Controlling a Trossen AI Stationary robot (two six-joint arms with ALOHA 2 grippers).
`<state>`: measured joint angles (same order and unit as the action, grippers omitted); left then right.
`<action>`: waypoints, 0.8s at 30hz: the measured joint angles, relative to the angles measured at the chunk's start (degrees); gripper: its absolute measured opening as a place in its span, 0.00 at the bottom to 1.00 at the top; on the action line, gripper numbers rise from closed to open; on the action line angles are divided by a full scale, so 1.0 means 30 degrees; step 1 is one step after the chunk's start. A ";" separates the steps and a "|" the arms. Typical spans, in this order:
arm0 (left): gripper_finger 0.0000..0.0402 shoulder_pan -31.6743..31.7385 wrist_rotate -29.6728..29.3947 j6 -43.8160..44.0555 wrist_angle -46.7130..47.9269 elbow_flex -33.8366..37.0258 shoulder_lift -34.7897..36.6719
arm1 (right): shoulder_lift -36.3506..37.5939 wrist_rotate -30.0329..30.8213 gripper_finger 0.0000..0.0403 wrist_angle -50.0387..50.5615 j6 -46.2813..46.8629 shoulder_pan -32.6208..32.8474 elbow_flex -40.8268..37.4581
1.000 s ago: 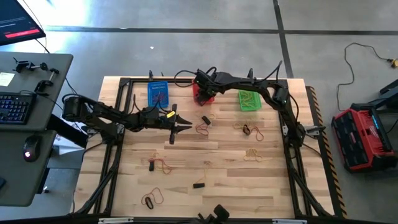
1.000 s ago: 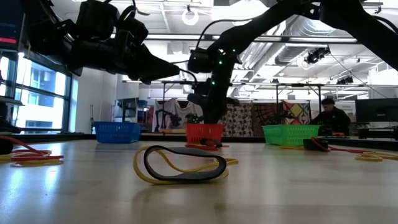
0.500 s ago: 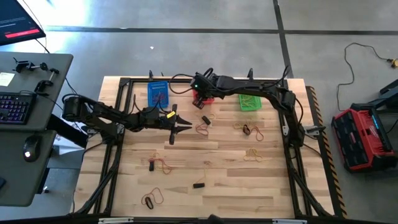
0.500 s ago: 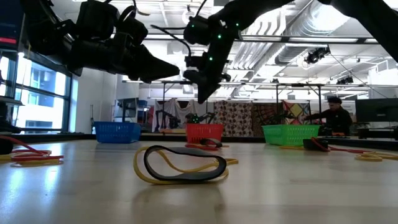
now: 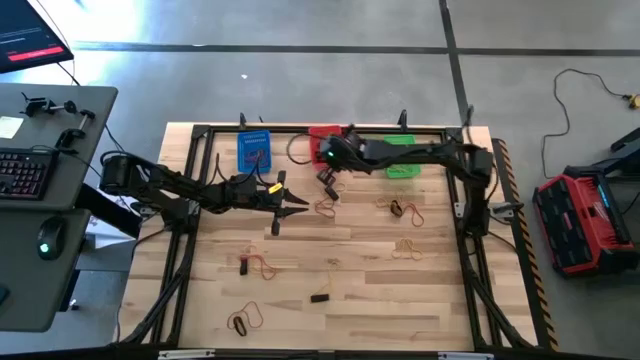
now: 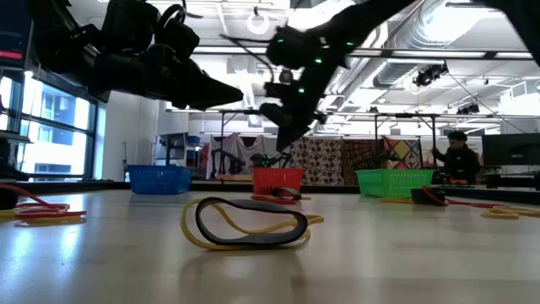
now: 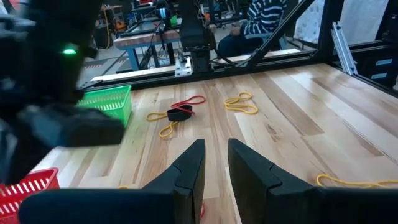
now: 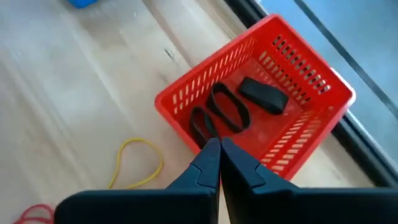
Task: Sort rubber bands into baskets
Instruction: Put the yellow rubber band into the green bin
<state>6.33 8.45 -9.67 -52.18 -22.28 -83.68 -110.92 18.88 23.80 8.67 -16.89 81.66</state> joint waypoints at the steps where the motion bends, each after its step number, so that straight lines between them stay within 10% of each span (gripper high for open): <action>1: 0.16 0.0000 0.0000 0.0000 0.0000 0.0000 0.0000 | 0.0650 -0.0003 0.00 -0.1074 0.0275 0.0107 -0.1147; 16: 0.16 0.0048 -0.1488 0.1543 0.1694 -0.0049 0.0000 | 0.7278 0.3220 0.00 -1.1485 0.3835 0.4629 -1.3442; 24: 0.11 0.1248 -0.1852 0.0853 0.9721 -0.2644 -0.0015 | 0.7229 0.4625 0.00 -1.2916 0.5398 0.6498 -1.5278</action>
<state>10.07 2.89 -7.11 -23.02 -30.21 -83.72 -89.23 32.76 -14.95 24.86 2.60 35.83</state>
